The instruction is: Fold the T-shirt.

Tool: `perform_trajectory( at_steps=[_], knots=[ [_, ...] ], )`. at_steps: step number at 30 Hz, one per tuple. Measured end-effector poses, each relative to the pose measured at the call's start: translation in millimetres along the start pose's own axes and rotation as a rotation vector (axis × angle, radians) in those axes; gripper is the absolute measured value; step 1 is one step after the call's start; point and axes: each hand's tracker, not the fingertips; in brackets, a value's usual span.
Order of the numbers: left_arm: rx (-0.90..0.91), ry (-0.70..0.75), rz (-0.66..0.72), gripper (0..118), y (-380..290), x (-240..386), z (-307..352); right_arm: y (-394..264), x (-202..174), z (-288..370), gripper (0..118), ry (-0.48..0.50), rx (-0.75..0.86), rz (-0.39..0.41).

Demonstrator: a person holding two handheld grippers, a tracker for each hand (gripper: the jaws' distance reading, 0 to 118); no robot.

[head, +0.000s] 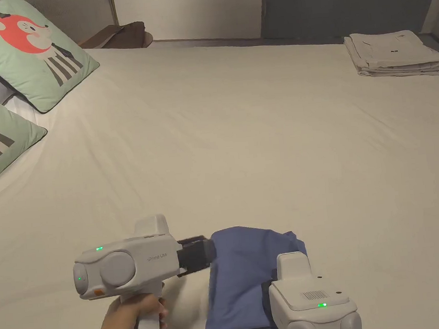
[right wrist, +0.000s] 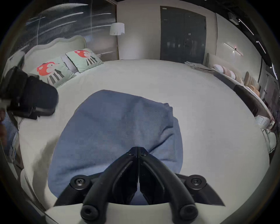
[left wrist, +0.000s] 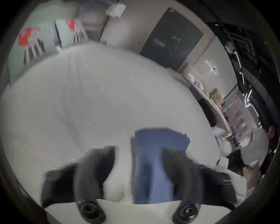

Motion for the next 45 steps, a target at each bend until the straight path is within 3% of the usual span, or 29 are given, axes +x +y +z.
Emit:
perform_trajectory(
  at_steps=[1, 2, 8, 10, 12, 14, 16, 18, 28, 31, 38, 45],
  knots=[
    [-0.053, -0.008, 0.024, 104, -1, -3, -11, 0, 0, 0, 0, 0.002, -0.001, -0.001],
    [-0.072, -0.013, 0.032, 107, -2, -5, -16, -2, 1, -2, 0, 0.004, -0.002, -0.003],
    [-0.165, -0.104, 0.197, 106, -2, -25, -45, -2, 2, 0, 0, 0.016, -0.002, -0.002],
    [-0.186, -0.157, 0.250, 96, -1, -35, -53, -2, 3, 3, 0, 0.021, 0.000, -0.005],
    [-0.201, -0.193, 0.272, 76, 0, -39, -58, -2, 4, 5, 0, 0.027, 0.000, -0.007],
    [-0.213, -0.197, 0.265, 73, -3, -35, -59, -3, 6, -1, 0, 0.030, -0.001, -0.011],
    [-0.205, -0.222, 0.261, 61, -4, -37, -62, -3, 7, -1, 0, 0.033, 0.000, -0.013],
    [-0.218, -0.231, 0.266, 60, -7, -20, -53, -3, 7, 0, 0, 0.038, 0.000, -0.018],
    [-0.232, -0.231, 0.220, 22, -7, 2, -41, -3, 10, 3, 0, 0.055, 0.013, -0.023],
    [-0.223, -0.226, 0.158, 20, 9, -3, -35, 2, 13, 19, 0, 0.067, 0.036, -0.036],
    [-0.190, -0.150, 0.010, 20, 58, 5, 9, 48, 24, 70, 0, 0.077, 0.256, -0.052],
    [-0.183, 0.019, -0.024, 20, 111, -86, 27, 102, 32, 107, 0, 0.022, 0.456, -0.026]
  ],
)
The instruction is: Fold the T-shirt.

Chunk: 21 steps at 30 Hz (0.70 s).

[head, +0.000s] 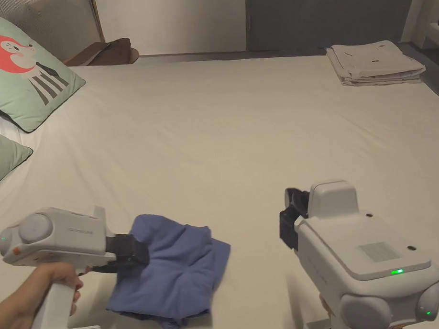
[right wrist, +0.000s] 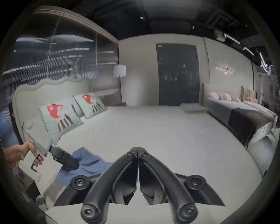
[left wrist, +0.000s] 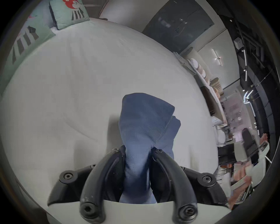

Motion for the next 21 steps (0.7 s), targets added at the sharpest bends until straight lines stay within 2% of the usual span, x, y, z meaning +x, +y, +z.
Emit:
perform_trajectory(
  at_steps=[6, 15, 20, 21],
  knots=[
    [0.017, 0.135, 0.013, 20, 27, -77, 31, 33, -10, -7, 0, -0.030, 0.075, 0.035],
    [0.044, 0.294, 0.063, 20, 60, -199, 76, 28, -47, -49, 0, 0.004, 0.081, 0.038],
    [0.075, 0.339, 0.123, 20, 44, -225, 96, 15, -75, -89, 0, 0.051, 0.064, 0.053],
    [0.089, 0.345, 0.148, 20, 41, -232, 99, 15, -92, -99, 0, 0.067, 0.054, 0.057]
  ],
)
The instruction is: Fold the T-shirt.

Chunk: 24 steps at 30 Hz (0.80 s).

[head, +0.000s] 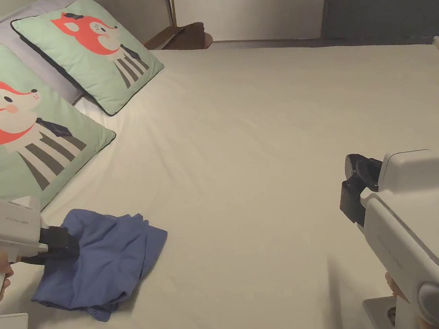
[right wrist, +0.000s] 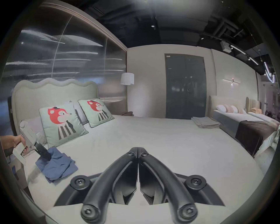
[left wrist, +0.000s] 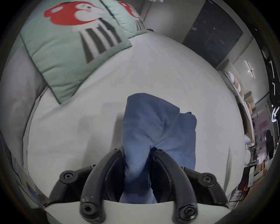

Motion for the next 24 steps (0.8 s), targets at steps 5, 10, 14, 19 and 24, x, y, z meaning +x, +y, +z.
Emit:
perform_trajectory(
  at_steps=[5, 10, 14, 19, 24],
  knots=[
    [-0.001, 0.025, 0.012, 20, 8, -44, -5, -14, -36, -32, 0, 0.042, -0.017, 0.016],
    [0.008, 0.037, 0.046, 20, 10, -67, -8, -18, -61, -45, 0, 0.072, -0.026, 0.031],
    [0.050, 0.098, 0.012, 49, 5, -54, -8, -17, -72, -44, 0, 0.086, -0.031, 0.040],
    [0.155, 0.128, 0.011, 109, -5, -31, 6, -11, -67, -37, 0, 0.082, -0.028, 0.050],
    [0.299, 0.104, -0.008, 109, -8, 13, 51, 1, -49, -10, 0, 0.064, 0.002, 0.042]
  ],
)
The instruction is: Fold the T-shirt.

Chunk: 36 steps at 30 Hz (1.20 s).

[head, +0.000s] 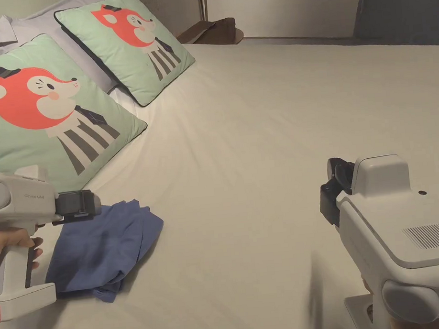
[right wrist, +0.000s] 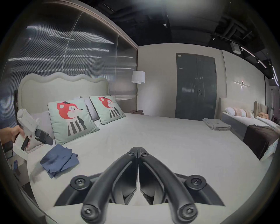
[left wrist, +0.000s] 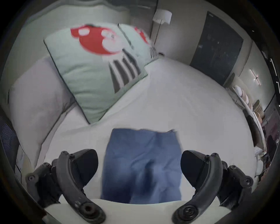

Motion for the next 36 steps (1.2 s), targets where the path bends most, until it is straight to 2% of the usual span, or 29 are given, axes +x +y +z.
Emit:
perform_trajectory(
  at_steps=[4, 9, 15, 22, 32, 33, 34, 35, 36],
  knots=[
    [0.172, -0.034, -0.026, 109, 3, 59, 62, 9, 18, 20, 0, -0.019, 0.036, 0.002],
    [0.416, -0.048, -0.129, 109, -19, 149, 129, 35, 41, 58, 0, -0.059, 0.095, 0.010],
    [0.675, -0.107, -0.177, 109, -49, 236, 166, 49, 79, 91, 0, -0.130, 0.161, 0.018],
    [0.877, -0.119, -0.227, 109, -101, 316, 172, 59, 123, 140, 0, -0.235, 0.209, 0.030],
    [0.943, -0.157, -0.271, 107, -154, 369, 156, 44, 160, 181, 0, -0.347, 0.219, 0.041],
    [0.948, -0.159, -0.285, 105, -158, 371, 154, 42, 161, 184, 0, -0.351, 0.218, 0.042],
    [0.948, -0.161, -0.302, 90, -161, 373, 153, 40, 162, 186, 0, -0.356, 0.217, 0.042],
    [0.955, -0.165, -0.311, 68, -167, 378, 155, 39, 163, 188, 0, -0.360, 0.216, 0.040],
    [0.960, -0.167, -0.324, 39, -169, 379, 154, 37, 166, 188, 0, -0.363, 0.216, 0.038]
  ],
)
